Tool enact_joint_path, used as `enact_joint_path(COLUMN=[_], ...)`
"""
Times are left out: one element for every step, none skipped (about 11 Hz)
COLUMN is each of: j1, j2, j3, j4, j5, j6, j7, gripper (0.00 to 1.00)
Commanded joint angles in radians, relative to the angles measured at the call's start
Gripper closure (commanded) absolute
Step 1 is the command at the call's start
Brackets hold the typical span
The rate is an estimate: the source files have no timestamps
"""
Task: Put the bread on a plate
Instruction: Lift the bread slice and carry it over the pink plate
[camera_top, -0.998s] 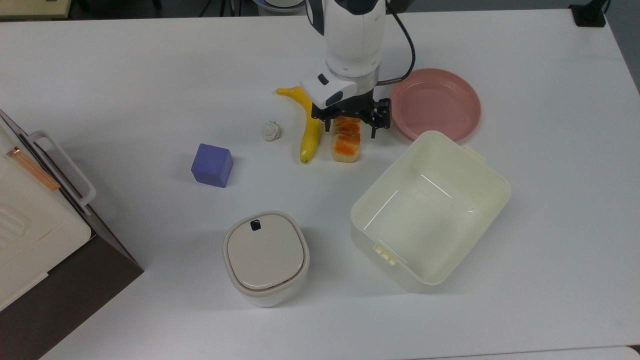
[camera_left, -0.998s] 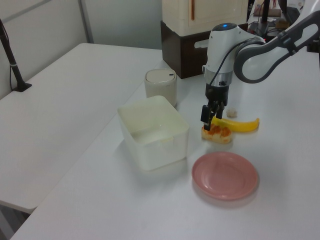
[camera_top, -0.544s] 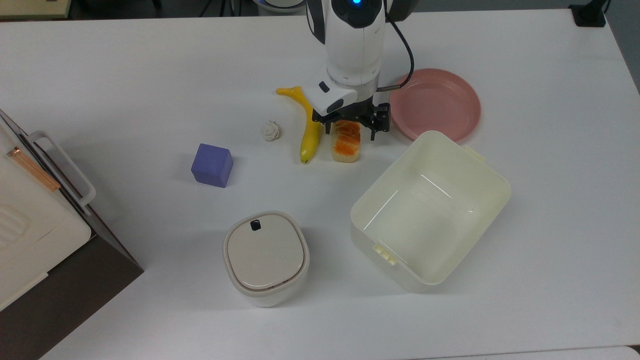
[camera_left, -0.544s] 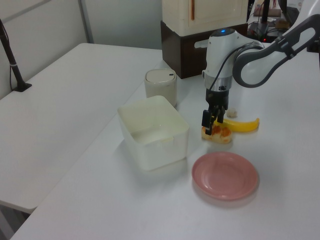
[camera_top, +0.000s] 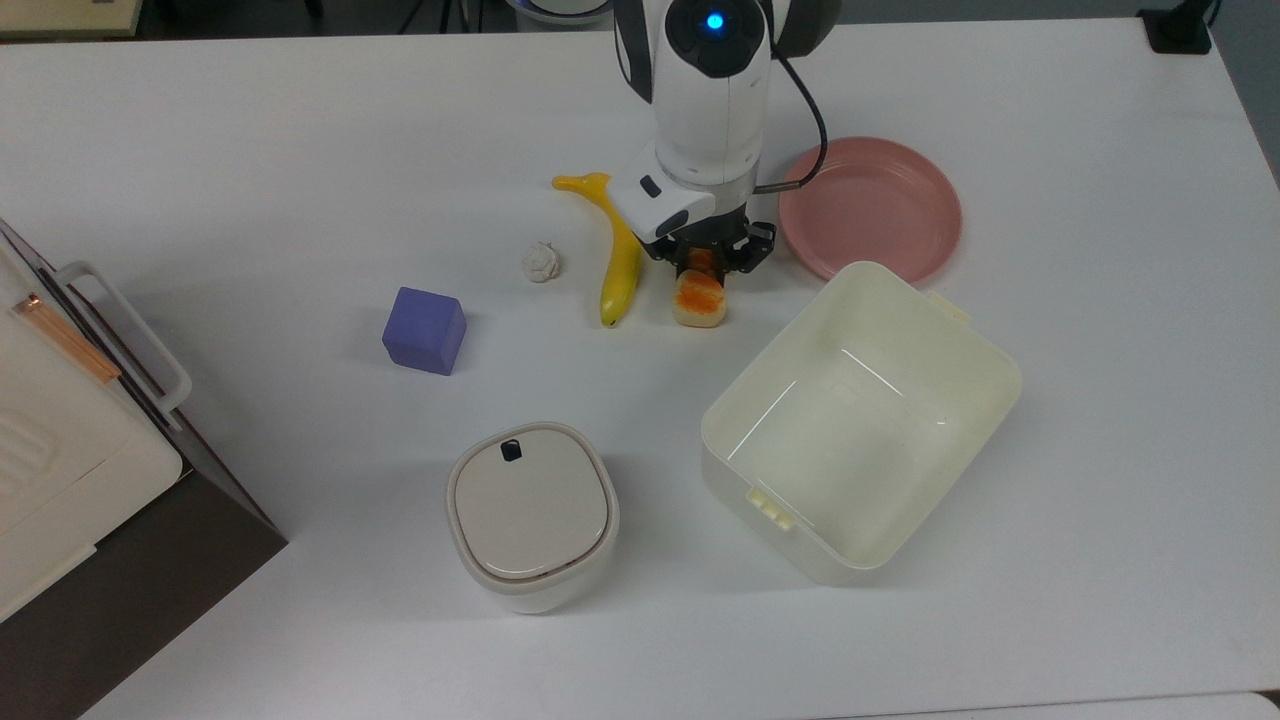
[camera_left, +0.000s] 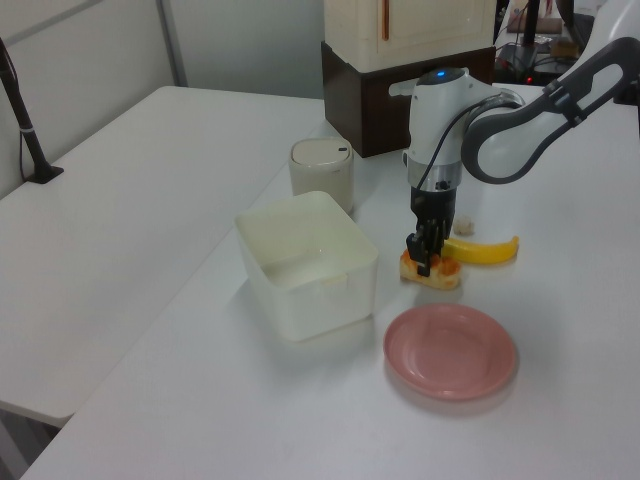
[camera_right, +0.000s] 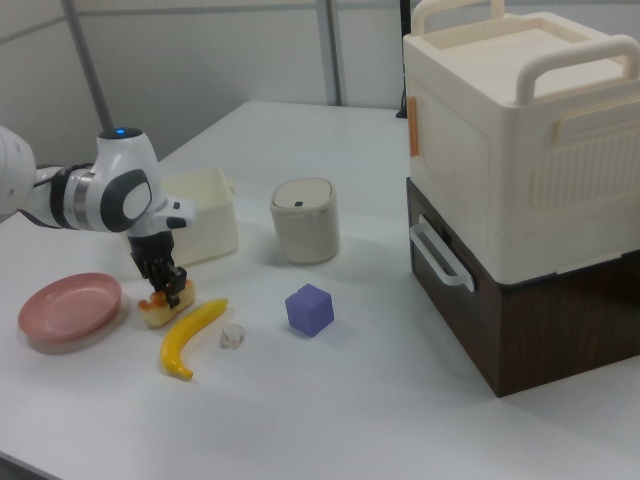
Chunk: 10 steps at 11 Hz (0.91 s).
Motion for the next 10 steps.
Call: enact_joint_path(j1=[0.024, 0.045, 0.051, 0.058, 0.080, 0.128, 0.162, 0.189, 0.209, 0.228], j2=[-0.148, -0.200, -0.237, -0.265, -0.267, -0.261, -0.250, -0.236, -0.212, -0.193], j3=[-0.007, -0.007, -0.007, -0.004, 0.001, 0.002, 0.002, 0.004, 0.004, 0.002], j4=[-0.005, -0.007, -0.005, 0.010, 0.022, 0.022, 0.022, 0.016, 0.019, 0.021], j5=[0.000, 0.000, 0.000, 0.004, 0.009, 0.010, 0.009, 0.009, 0.009, 0.006], j6=[-0.215, -0.321, -0.393, -0.426, -0.443, -0.429, -0.402, -0.356, -0.309, -0.252], j7=[-0.132, -0.204, -0.247, -0.269, -0.269, -0.255, -0.234, -0.228, -0.217, -0.161], gripper=[1.00, 1.00, 1.00, 1.00, 1.00, 1.00, 1.00, 1.00, 1.00, 1.00])
